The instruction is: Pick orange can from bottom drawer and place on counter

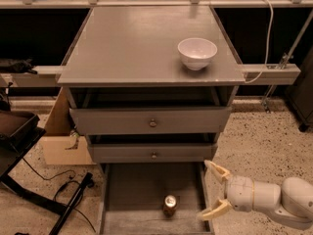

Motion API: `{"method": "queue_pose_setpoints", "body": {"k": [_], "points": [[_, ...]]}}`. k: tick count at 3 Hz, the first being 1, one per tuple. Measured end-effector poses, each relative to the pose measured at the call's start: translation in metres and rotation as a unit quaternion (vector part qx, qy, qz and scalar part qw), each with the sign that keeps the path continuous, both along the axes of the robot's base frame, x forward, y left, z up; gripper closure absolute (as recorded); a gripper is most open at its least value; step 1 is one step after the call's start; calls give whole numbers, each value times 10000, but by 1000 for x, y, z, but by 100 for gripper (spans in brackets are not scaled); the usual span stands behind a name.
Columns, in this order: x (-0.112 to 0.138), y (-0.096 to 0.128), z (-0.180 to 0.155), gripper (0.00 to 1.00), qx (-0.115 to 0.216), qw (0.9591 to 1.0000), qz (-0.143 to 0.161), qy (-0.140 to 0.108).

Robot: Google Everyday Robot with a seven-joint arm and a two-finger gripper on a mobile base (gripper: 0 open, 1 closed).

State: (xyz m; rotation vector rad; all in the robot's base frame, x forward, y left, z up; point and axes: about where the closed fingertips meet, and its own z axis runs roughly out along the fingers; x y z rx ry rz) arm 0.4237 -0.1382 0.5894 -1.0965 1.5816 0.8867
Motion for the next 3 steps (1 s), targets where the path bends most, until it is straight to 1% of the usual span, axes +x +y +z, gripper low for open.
{"method": "queue_pose_setpoints", "body": {"k": [1,2,3], "points": [[7,8,-21,0,-59,10000,57,28],[31,17,-87,0,-344,9989,259,-210],[56,26,-156,0,-625,9958,509,-433]]}}
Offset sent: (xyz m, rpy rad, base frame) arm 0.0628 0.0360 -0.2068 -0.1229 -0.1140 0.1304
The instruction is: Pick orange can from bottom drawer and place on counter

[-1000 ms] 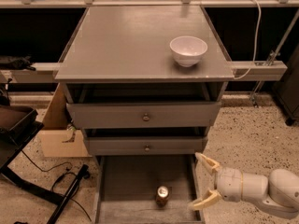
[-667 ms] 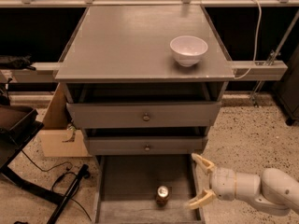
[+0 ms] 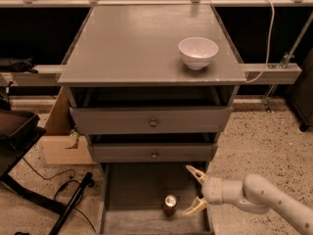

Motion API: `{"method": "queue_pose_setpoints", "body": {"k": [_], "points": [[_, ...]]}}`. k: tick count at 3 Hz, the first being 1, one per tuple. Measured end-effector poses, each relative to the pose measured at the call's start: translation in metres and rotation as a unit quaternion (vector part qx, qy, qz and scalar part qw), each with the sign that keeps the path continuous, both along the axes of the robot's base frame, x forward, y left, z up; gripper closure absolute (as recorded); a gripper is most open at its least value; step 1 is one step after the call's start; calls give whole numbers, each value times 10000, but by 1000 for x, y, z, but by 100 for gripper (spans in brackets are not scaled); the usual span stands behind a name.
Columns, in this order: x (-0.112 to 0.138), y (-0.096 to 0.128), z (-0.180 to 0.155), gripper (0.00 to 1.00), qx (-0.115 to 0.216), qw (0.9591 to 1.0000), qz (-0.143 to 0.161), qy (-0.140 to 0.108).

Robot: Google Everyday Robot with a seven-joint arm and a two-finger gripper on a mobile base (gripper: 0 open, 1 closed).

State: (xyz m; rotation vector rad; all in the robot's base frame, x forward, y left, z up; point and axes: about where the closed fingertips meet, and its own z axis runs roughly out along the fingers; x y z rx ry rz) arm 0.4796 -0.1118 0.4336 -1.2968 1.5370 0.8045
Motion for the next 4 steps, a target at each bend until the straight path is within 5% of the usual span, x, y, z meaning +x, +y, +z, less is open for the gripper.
{"method": "queue_pose_setpoints", "body": {"k": [2,4], "points": [[29,11,-93,0,-199,9994,288,73],[20,41,-184,0,309,9953,538,747]]}}
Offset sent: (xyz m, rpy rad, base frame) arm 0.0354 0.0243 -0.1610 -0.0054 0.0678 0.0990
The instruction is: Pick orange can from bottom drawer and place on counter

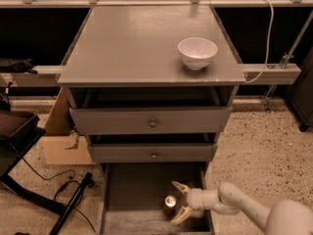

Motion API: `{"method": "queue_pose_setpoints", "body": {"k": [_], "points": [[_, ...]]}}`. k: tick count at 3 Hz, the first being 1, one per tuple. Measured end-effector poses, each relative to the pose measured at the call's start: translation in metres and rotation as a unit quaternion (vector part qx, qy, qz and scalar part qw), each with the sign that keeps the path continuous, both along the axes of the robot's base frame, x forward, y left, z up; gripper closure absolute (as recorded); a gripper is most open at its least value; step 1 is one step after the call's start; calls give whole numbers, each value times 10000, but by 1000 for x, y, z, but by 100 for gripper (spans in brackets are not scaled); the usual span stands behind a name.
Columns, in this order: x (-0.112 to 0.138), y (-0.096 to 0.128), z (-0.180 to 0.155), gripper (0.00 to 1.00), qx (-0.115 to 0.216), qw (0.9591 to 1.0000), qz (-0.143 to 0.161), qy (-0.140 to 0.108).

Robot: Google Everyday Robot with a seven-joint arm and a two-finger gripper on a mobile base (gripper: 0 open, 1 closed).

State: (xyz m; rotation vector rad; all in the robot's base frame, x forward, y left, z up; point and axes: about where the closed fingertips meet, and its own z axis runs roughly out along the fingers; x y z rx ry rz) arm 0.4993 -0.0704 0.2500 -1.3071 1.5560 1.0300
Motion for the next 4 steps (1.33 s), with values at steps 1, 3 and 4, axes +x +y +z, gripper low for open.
{"method": "queue_pose_setpoints", "body": {"k": [1,3,4], "points": [[0,6,-19,0,139,9997,-14,190],[10,11,-49,17,321,9987,-112,384],[15,16,-55,40,406,9984,-182,355]]}}
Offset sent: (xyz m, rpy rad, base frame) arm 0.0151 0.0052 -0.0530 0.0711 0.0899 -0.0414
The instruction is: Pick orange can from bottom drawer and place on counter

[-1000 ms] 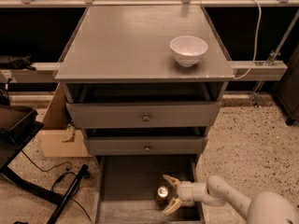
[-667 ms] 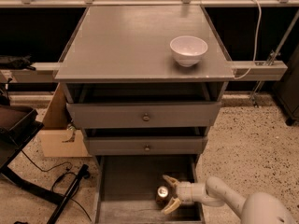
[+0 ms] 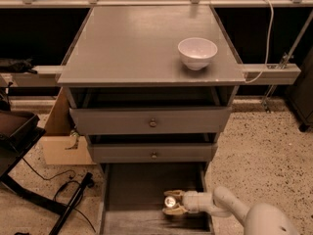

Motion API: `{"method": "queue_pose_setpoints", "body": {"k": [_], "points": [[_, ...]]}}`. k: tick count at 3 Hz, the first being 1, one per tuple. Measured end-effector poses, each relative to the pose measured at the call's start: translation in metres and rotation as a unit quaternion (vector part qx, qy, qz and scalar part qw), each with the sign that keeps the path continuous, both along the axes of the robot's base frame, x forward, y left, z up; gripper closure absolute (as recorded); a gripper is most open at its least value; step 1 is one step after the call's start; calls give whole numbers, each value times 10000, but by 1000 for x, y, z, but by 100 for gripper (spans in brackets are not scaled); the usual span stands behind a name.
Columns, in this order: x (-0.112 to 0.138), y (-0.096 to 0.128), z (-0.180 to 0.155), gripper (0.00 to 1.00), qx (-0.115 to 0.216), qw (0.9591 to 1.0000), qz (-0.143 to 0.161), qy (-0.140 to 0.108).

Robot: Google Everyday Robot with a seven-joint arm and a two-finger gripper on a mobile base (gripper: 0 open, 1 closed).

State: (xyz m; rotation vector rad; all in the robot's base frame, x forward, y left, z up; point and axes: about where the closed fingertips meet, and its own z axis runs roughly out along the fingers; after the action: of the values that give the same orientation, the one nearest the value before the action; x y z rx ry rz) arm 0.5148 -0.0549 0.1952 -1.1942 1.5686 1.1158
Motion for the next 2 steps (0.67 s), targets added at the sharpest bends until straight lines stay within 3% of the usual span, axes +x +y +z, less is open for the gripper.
{"method": "queue_pose_setpoints", "body": {"k": [2], "points": [[0,0,-1,87,5,10000,-6,-2]]}}
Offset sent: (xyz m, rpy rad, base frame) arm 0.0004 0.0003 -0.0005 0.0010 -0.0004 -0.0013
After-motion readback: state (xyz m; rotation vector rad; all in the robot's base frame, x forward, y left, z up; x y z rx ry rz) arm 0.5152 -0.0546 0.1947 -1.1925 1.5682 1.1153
